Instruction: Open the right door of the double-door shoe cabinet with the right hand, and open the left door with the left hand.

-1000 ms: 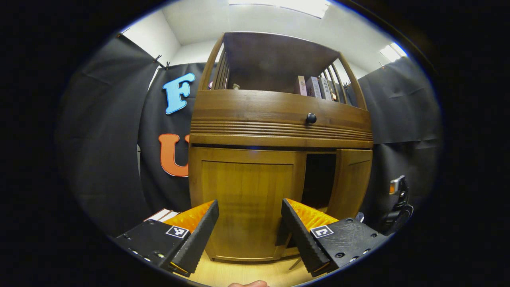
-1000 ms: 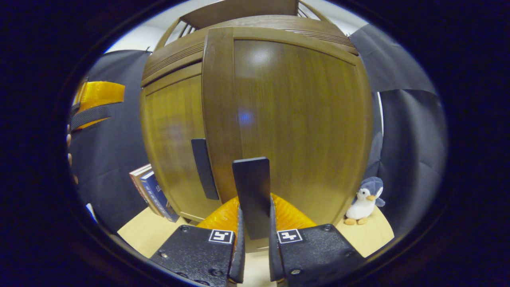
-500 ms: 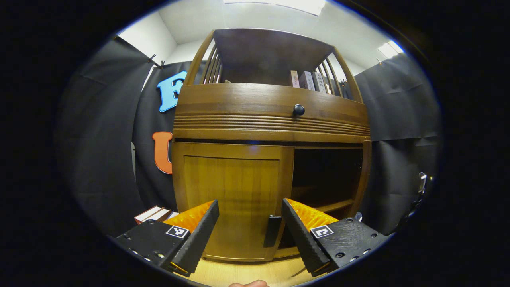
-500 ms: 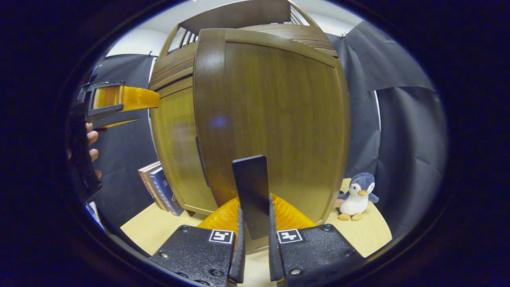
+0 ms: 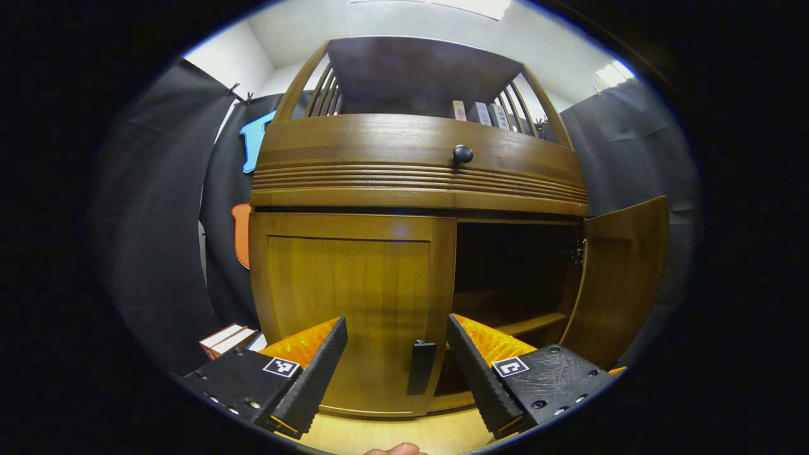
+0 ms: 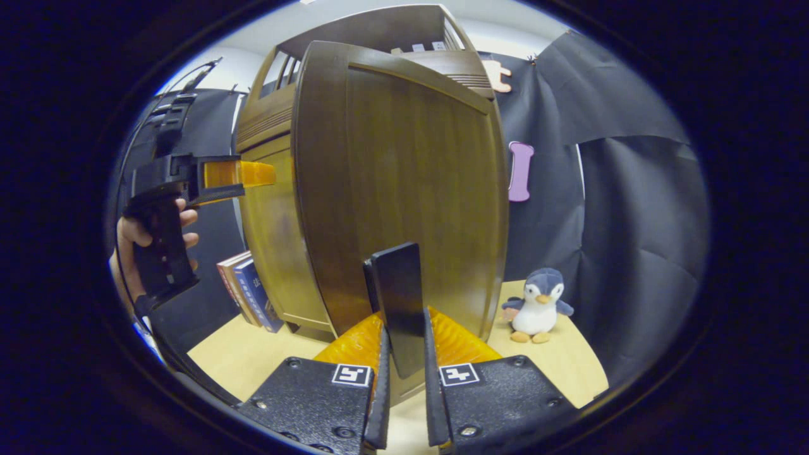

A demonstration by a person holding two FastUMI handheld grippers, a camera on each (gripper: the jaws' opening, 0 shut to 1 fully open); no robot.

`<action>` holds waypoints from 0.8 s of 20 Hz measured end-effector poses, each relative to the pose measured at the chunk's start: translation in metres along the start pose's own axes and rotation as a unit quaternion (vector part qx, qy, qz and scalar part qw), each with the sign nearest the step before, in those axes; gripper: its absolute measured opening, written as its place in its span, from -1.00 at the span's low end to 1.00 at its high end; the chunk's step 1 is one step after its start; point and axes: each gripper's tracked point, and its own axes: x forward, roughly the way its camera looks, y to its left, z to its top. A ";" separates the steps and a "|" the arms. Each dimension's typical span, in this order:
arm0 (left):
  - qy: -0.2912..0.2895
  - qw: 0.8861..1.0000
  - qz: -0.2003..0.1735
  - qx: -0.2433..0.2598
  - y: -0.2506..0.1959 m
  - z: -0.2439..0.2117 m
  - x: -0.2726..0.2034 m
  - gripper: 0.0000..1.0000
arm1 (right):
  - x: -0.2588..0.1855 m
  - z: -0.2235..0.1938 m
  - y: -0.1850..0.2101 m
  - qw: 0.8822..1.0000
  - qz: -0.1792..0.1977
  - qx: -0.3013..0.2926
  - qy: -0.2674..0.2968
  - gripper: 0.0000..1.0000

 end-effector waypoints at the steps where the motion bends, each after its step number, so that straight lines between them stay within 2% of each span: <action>1: 0.001 1.000 -0.002 0.001 -0.003 -0.003 0.002 0.89 | -0.004 -0.001 -0.004 1.000 -0.006 0.000 0.000 -0.47; 16: 0.033 0.999 -0.022 0.004 -0.035 -0.045 0.025 0.90 | -0.042 -0.006 -0.076 0.997 -0.079 0.014 -0.003 -0.67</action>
